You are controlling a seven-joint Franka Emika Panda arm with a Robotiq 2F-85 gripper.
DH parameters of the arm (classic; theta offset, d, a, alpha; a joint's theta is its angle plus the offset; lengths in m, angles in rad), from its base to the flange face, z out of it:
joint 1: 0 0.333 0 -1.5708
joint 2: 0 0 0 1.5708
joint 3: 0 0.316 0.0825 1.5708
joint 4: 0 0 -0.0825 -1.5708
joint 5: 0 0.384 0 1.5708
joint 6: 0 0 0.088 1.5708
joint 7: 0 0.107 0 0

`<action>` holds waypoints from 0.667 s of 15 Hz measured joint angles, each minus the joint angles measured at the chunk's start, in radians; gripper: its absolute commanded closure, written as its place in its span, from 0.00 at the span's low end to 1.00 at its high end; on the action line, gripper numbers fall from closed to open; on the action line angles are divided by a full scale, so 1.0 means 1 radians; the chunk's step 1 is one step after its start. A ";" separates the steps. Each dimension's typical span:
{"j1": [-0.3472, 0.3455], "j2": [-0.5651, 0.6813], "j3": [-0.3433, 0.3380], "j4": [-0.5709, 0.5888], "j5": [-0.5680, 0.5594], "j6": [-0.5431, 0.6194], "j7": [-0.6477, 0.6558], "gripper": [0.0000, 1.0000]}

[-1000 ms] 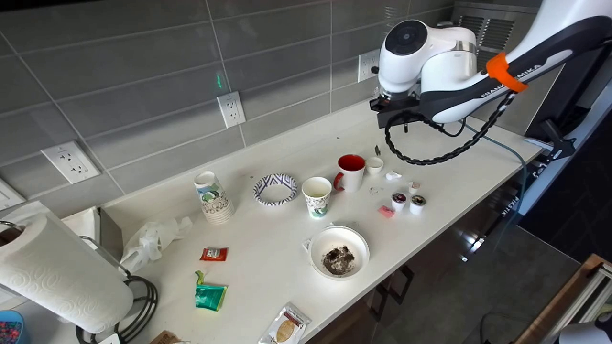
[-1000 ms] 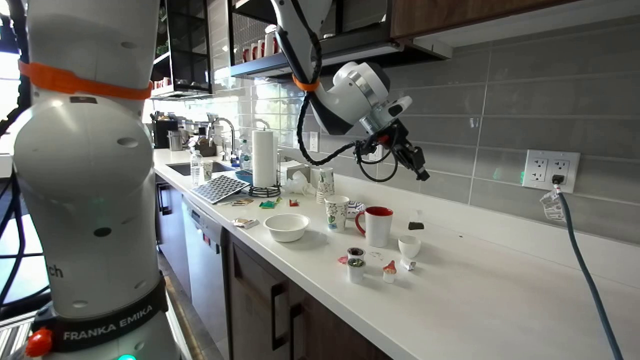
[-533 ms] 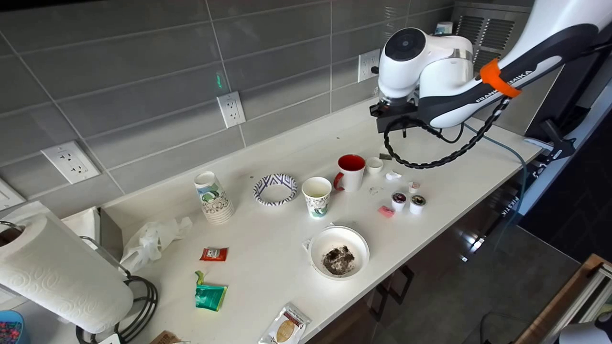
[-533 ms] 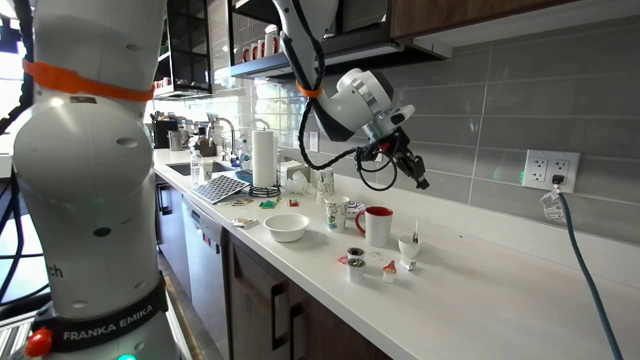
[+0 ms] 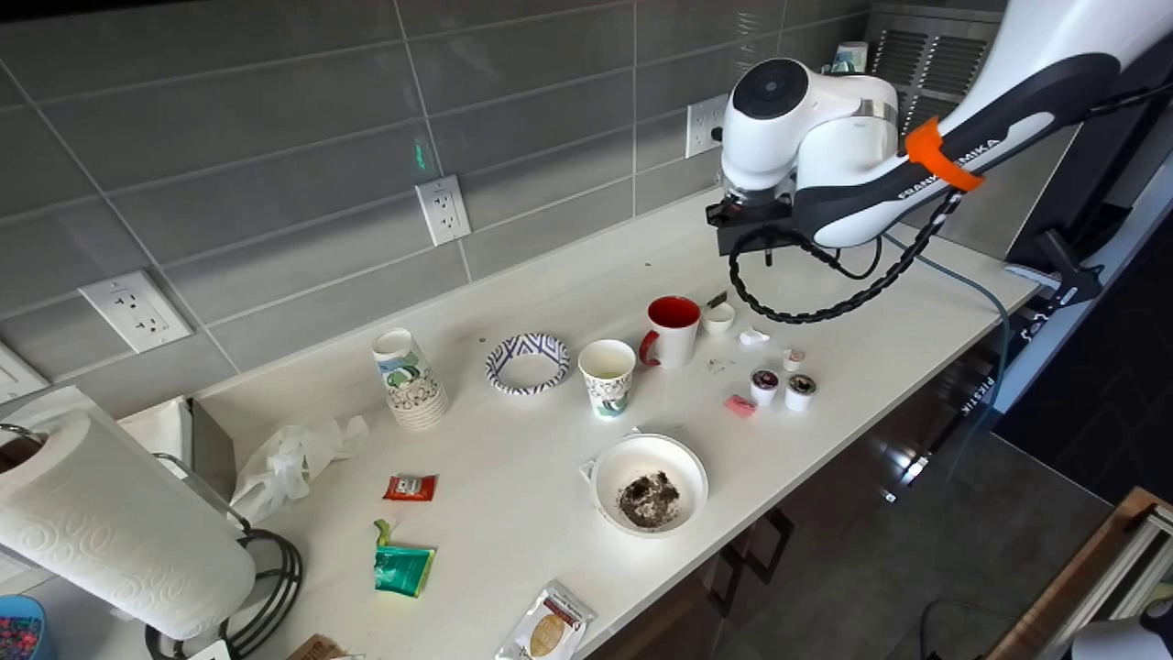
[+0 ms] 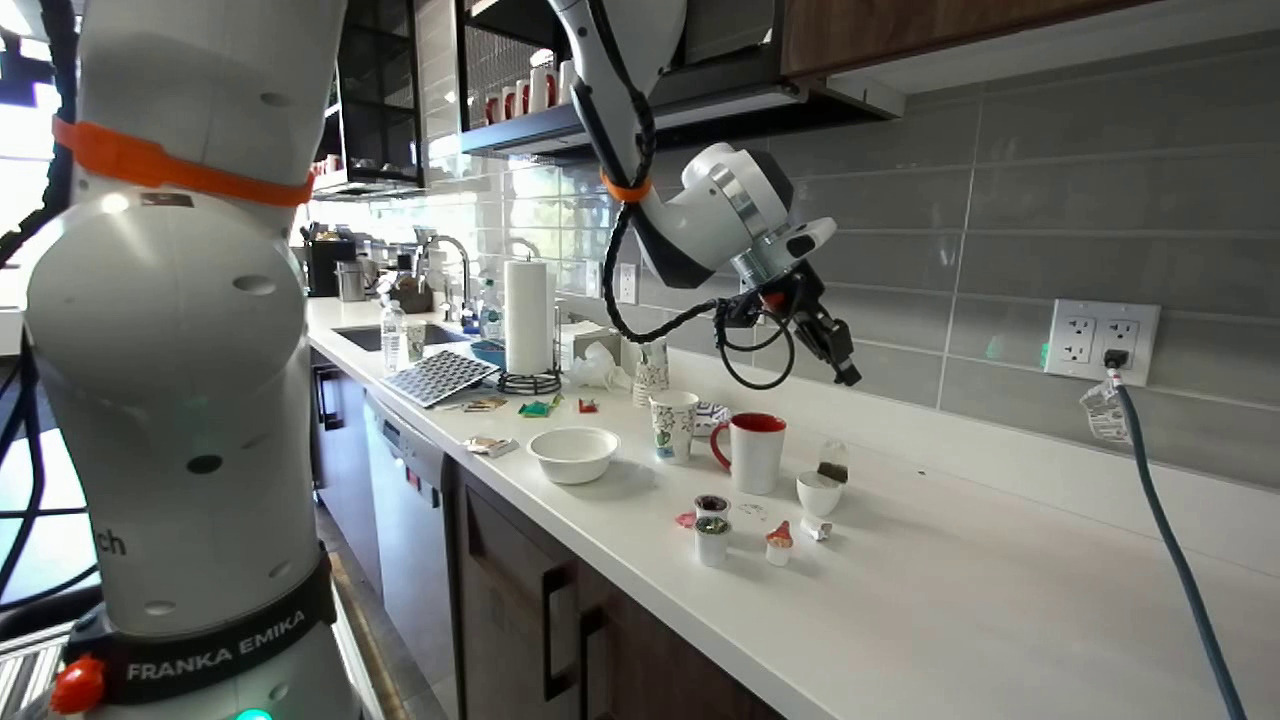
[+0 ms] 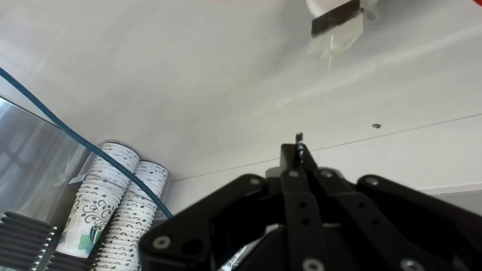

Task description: Move the tea bag to the other cup

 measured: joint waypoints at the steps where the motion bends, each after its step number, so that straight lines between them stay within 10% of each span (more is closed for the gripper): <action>1: 0.000 0.005 -0.001 0.001 0.004 0.002 0.000 1.00; 10: 0.000 0.039 -0.007 0.021 0.034 0.056 -0.004 1.00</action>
